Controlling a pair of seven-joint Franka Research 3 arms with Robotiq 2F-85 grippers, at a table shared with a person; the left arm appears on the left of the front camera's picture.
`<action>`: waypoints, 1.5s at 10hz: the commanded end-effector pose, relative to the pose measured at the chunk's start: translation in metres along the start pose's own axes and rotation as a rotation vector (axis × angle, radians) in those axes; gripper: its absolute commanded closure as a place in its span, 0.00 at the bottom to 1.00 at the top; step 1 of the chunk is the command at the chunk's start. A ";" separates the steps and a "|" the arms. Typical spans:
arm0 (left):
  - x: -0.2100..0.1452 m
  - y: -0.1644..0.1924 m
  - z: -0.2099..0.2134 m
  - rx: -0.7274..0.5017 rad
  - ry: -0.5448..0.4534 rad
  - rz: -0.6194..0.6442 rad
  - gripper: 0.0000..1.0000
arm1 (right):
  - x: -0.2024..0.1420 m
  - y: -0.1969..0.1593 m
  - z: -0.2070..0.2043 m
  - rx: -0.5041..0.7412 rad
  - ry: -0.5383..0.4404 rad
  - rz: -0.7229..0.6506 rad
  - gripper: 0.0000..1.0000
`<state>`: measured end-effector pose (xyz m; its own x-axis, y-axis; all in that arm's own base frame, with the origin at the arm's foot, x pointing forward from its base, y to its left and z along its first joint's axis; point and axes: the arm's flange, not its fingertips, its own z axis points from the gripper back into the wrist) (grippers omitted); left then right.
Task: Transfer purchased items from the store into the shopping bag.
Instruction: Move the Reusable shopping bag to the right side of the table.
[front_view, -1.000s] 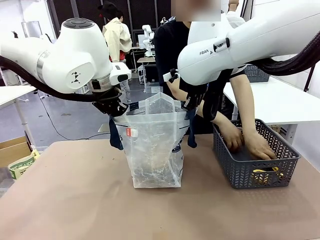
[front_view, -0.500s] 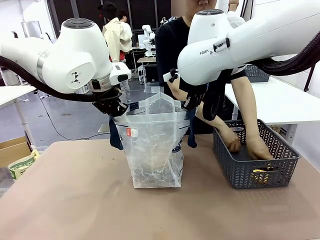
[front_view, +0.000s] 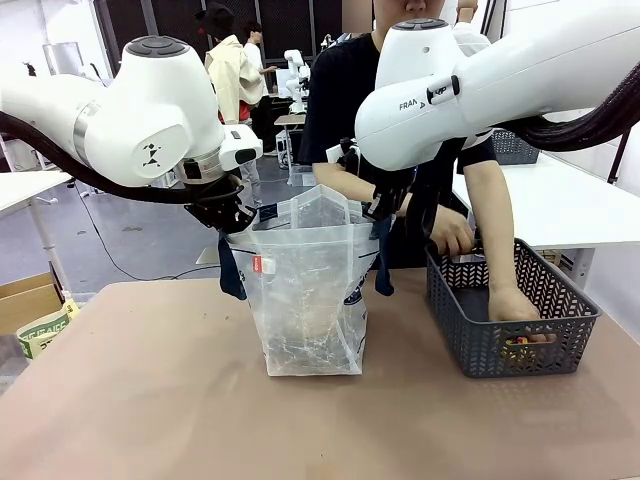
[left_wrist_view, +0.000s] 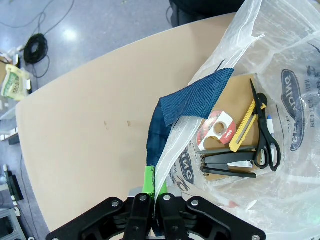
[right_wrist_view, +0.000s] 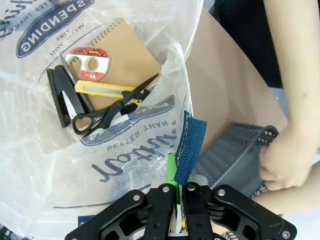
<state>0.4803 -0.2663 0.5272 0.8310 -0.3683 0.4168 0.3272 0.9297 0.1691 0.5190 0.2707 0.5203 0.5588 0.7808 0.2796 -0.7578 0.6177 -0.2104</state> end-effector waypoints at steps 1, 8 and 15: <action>0.000 0.002 0.001 0.004 -0.003 0.000 1.00 | -0.001 -0.001 0.001 -0.001 0.000 0.000 1.00; 0.000 0.002 0.001 0.004 -0.003 0.000 1.00 | -0.001 -0.001 0.001 -0.001 0.000 0.000 1.00; 0.000 0.002 0.001 0.004 -0.003 0.000 1.00 | -0.001 -0.001 0.001 -0.001 0.000 0.000 1.00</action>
<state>0.4803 -0.2662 0.5272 0.8311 -0.3683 0.4168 0.3272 0.9297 0.1691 0.5190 0.2707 0.5203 0.5587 0.7808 0.2796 -0.7578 0.6177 -0.2104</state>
